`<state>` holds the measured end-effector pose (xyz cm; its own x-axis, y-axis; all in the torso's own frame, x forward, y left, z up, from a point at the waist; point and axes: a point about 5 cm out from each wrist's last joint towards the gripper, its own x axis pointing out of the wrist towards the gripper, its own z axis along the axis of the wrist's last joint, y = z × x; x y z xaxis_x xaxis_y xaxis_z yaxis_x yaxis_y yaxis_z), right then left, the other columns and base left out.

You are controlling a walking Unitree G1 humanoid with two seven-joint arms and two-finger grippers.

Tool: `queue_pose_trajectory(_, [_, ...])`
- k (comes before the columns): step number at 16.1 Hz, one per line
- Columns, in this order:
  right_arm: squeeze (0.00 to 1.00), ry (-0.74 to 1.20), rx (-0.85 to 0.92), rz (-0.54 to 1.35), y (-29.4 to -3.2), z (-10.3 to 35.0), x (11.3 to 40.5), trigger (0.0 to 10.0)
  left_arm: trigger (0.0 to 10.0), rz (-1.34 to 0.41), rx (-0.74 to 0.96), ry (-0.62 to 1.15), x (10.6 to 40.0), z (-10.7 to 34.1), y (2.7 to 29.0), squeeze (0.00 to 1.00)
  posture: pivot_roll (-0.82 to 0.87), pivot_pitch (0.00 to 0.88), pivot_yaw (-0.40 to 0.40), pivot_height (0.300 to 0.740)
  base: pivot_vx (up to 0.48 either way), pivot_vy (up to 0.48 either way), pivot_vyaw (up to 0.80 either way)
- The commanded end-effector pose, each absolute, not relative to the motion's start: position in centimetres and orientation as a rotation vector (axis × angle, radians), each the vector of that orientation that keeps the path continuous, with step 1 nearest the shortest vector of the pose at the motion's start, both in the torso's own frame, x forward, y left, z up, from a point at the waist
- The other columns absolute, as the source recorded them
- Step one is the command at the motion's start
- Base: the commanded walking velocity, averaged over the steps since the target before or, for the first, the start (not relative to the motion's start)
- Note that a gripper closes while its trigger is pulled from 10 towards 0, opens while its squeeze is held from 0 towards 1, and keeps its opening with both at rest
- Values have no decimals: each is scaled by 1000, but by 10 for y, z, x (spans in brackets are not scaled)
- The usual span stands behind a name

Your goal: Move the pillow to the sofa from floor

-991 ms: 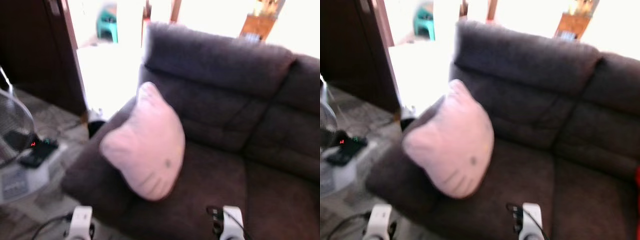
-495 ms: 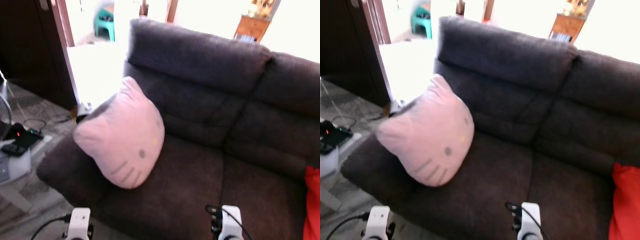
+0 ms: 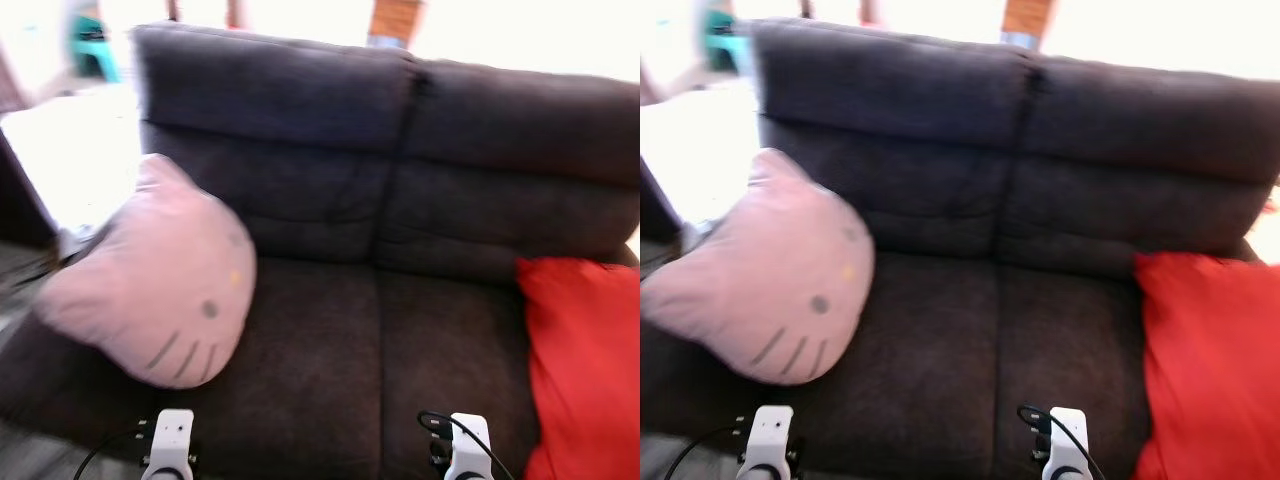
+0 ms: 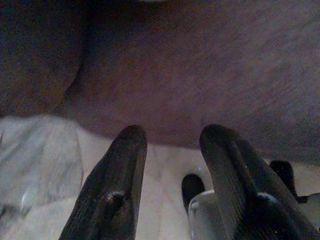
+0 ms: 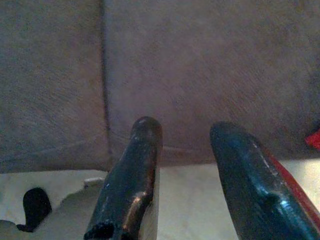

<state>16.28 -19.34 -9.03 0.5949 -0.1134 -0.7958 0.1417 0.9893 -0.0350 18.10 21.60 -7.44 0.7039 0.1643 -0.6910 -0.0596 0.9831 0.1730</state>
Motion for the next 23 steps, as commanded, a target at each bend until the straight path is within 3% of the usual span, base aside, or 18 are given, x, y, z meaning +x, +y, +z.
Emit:
queue_pose_trajectory(1, [0,910,25,-143,-195,-88,167,10000,10000,119,145,787,180,-75,215,0,116,8,-102,740,0,0,-619])
queue_pose_trajectory(9, [0,908,21,-120,-196,-87,169,10000,10000,103,168,804,178,-76,217,0,113,9,-106,740,0,0,-600])
queue_pose_trajectory(23, [0,911,14,-122,-197,-87,170,10000,10000,103,150,791,178,-76,214,0,116,11,-109,740,0,-473,0])
